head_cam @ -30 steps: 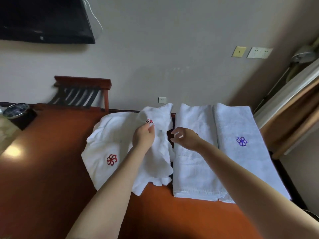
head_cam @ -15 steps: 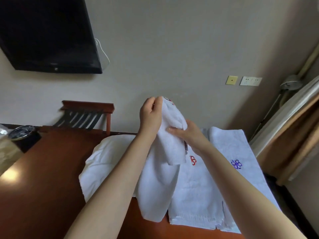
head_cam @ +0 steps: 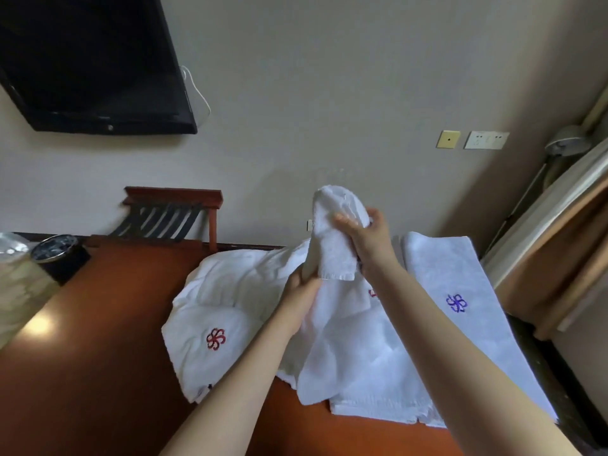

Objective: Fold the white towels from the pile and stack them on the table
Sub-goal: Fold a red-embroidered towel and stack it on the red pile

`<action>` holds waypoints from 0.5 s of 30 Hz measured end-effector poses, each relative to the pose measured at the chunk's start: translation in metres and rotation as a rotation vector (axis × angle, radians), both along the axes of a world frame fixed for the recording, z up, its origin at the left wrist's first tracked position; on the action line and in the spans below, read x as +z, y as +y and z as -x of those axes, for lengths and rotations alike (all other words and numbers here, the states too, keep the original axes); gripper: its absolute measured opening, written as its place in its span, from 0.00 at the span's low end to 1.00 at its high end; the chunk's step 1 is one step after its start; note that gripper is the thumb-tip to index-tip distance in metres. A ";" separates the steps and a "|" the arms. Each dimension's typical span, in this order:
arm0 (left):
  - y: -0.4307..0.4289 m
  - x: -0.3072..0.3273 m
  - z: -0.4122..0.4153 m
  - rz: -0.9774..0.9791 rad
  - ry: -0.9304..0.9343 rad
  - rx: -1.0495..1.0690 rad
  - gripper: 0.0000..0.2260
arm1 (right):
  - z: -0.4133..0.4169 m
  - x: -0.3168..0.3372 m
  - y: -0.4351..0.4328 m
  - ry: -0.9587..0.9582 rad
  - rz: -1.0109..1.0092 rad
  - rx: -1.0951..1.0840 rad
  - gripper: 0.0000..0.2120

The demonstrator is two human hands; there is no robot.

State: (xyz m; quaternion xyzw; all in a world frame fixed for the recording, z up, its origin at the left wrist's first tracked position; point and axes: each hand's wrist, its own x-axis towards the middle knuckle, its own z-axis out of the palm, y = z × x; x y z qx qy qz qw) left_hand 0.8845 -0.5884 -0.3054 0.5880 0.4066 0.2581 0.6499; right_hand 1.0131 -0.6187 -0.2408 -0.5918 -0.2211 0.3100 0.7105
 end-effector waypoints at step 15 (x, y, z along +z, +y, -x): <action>0.072 0.030 0.145 -0.093 -0.142 0.474 0.09 | 0.145 -0.033 0.086 -0.117 -0.062 0.275 0.29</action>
